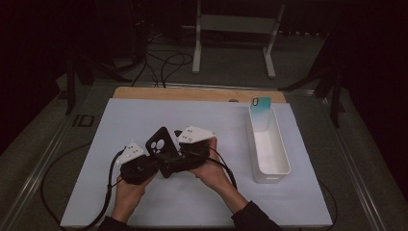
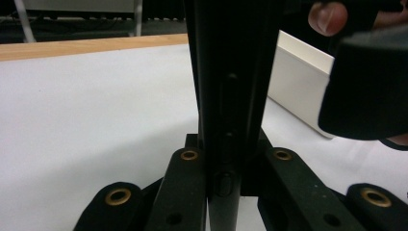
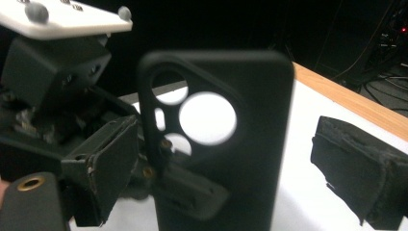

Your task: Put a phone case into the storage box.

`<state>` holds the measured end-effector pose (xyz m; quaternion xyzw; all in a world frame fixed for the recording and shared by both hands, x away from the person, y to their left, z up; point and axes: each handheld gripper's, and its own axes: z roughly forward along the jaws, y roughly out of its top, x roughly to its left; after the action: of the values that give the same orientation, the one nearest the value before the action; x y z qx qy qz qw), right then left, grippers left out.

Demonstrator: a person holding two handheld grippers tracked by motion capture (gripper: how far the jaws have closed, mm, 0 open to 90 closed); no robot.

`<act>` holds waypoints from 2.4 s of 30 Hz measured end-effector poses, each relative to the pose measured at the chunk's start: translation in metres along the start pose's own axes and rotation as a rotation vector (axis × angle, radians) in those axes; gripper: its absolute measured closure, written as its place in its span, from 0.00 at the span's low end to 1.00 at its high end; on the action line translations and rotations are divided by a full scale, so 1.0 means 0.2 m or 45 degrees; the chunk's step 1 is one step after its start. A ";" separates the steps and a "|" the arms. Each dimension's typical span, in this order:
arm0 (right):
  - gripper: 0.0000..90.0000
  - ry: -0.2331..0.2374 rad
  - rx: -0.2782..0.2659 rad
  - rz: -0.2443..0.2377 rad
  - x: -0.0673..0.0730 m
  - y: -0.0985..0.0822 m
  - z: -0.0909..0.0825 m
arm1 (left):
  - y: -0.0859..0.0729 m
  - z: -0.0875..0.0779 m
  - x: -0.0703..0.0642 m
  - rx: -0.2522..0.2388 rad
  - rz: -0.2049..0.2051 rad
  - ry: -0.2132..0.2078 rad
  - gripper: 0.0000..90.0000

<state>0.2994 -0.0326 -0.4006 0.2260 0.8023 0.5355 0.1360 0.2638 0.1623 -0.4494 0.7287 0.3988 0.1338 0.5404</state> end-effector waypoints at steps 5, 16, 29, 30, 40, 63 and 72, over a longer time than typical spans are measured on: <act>0.11 0.002 0.001 0.012 0.02 0.01 0.03 | 0.00 0.01 -0.02 0.008 0.014 0.000 0.93; 0.11 -0.035 0.024 0.023 0.03 0.02 0.08 | -0.01 0.03 -0.04 0.023 0.040 0.000 0.93; 0.13 -0.051 0.027 0.036 0.03 0.03 0.09 | -0.01 0.03 -0.05 0.024 0.048 -0.005 0.93; 0.14 -0.051 0.028 0.032 0.03 0.03 0.09 | -0.01 0.03 -0.05 0.023 0.048 -0.005 0.93; 0.15 -0.069 0.024 0.023 0.03 0.02 0.09 | -0.01 0.03 -0.05 0.022 0.057 -0.008 0.91; 0.15 -0.108 0.002 0.065 -0.01 0.01 0.06 | -0.02 0.03 -0.05 0.023 0.070 0.067 0.26; 0.15 -0.130 -0.001 0.077 -0.04 0.00 0.03 | -0.04 0.00 -0.04 0.027 0.107 0.099 0.16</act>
<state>0.3095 -0.0315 -0.4023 0.2771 0.7868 0.5276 0.1604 0.2553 0.1567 -0.4552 0.7449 0.3899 0.1804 0.5105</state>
